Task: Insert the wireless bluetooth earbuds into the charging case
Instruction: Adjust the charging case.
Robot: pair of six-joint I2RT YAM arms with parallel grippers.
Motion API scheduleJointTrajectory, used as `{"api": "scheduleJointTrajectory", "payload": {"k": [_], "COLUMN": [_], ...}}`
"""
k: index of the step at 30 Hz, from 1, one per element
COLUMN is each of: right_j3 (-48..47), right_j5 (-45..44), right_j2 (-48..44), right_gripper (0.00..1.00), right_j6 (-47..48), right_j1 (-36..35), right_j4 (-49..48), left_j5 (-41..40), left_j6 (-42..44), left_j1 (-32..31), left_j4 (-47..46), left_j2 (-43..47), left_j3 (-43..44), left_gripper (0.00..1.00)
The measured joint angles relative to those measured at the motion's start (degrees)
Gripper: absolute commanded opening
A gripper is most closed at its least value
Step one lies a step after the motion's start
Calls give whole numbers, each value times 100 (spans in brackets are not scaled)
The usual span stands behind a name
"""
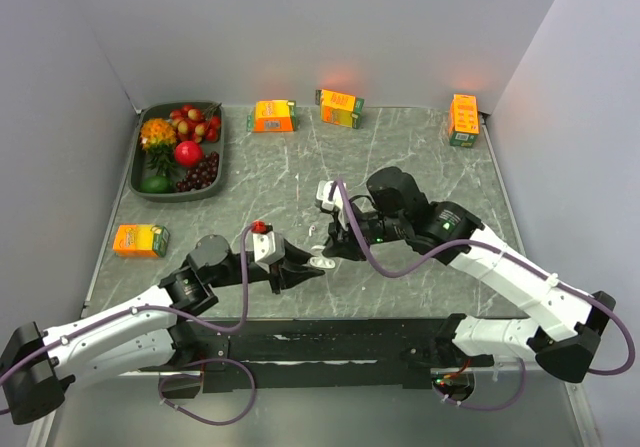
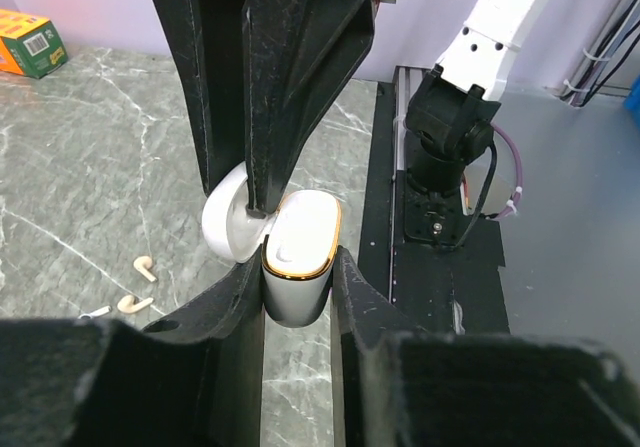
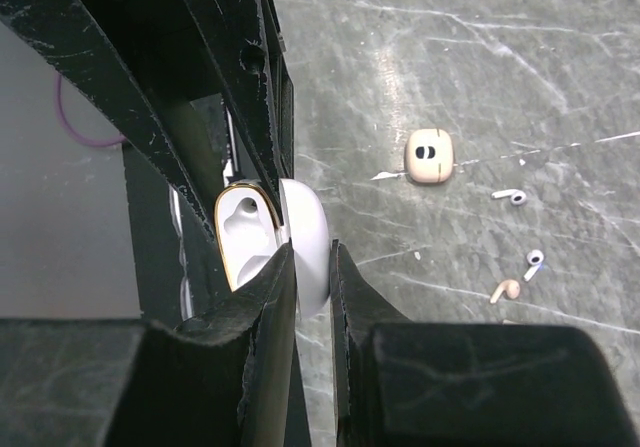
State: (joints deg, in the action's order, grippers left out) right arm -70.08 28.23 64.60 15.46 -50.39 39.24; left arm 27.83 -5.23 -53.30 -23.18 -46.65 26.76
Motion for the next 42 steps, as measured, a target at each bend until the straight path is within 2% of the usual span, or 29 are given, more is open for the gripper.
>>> {"api": "scheduleJointTrajectory", "payload": {"k": [2, 3, 6, 16, 23, 36, 39, 40, 42], "right_j3": [-37, -59, -127, -503, -671, -671, -671, -671, -671], "right_j5": [39, 59, 107, 111, 90, -127, -96, -63, 7], "right_j2": [70, 105, 186, 199, 267, 610, 645, 645, 645], "right_gripper": [21, 28, 38, 49, 48, 45, 34, 25, 15], "right_j6": [-4, -15, -90, -522, -605, -848, -874, -890, -881], "right_j1": [0, 0, 0, -7, -7, -9, -9, -9, -9], "right_j4": [26, 35, 37, 44, 61, 31, 33, 35, 37], "left_j5": [-48, -76, -179, -988, -1217, -1228, -1276, -1300, -1333], "left_j6": [-2, -7, -42, -627, -949, -898, -791, -754, -704], "left_j1": [-2, -4, -4, -7, -9, -306, -409, -437, -476], "left_j4": [-72, -114, -291, -1390, -1845, -1829, -1762, -1738, -1711], "left_j2": [59, 92, 199, 404, 404, 328, 326, 326, 326], "left_j3": [-92, -140, -284, -988, -1119, -1056, -1014, -1001, -986], "left_gripper": [1, 1, 1, 1, 1, 1, 1, 1, 1]}}
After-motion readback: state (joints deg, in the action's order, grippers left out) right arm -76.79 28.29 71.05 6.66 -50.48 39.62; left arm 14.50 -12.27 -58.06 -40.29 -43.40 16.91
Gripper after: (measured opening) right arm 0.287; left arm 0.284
